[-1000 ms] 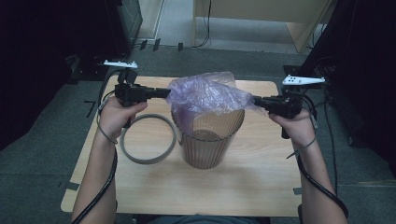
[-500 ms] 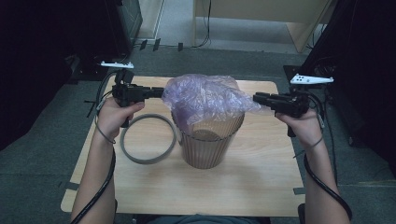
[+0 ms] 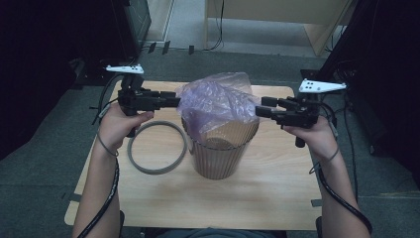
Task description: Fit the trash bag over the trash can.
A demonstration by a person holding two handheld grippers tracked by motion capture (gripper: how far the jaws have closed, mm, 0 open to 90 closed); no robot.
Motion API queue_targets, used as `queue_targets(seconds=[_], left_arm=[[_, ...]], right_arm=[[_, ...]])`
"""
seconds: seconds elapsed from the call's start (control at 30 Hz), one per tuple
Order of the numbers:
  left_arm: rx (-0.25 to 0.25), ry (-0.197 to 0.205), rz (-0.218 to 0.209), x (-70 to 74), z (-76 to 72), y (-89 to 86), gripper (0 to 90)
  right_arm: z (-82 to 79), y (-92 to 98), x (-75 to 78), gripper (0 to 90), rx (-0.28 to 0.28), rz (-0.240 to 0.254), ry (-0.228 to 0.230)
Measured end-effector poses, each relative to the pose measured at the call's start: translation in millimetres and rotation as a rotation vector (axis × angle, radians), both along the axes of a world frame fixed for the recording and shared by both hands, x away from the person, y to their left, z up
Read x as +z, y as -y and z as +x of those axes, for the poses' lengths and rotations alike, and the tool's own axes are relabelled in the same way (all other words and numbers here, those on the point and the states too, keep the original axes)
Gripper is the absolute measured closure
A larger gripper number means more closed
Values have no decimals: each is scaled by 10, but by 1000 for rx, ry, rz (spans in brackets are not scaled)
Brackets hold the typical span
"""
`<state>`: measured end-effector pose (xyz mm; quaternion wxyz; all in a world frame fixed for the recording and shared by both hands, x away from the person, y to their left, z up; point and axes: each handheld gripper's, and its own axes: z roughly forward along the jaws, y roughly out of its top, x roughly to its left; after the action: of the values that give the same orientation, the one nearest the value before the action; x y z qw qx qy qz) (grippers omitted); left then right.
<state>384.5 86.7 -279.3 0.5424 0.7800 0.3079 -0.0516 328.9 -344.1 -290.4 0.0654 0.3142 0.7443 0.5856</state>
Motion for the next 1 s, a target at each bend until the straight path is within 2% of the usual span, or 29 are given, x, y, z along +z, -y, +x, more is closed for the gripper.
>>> queue_targets(seconds=[0.07,0.1,0.17,0.27,0.3,0.4,0.57,0.8,0.87,1.0], left_arm=[[-3,-13,-1,-22,9,38,654],[-11,-26,2,-32,15,55,711],[-17,-36,16,-48,16,85,765],[-14,-37,17,-49,17,87,830],[-11,-35,12,-46,19,78,849],[-4,-35,-2,-37,22,32,879],[10,-44,-17,-47,45,-40,882],[23,-59,-28,-83,81,-98,882],[20,-63,-34,-89,85,-97,879],[13,-53,-40,-77,72,-58,859]], right_arm=[[11,-68,-40,495,9,-30,8],[12,-93,-57,549,10,-50,15],[12,-128,-79,679,4,-89,22],[5,-140,-83,867,-2,-121,8],[6,-135,-81,900,-2,-127,-2],[10,-96,-69,900,-7,-124,-23],[16,21,-36,900,-26,-107,-26],[56,218,-59,900,-95,-126,-43],[64,252,-60,896,-97,-107,-48],[54,239,-13,728,-77,-33,-57]])
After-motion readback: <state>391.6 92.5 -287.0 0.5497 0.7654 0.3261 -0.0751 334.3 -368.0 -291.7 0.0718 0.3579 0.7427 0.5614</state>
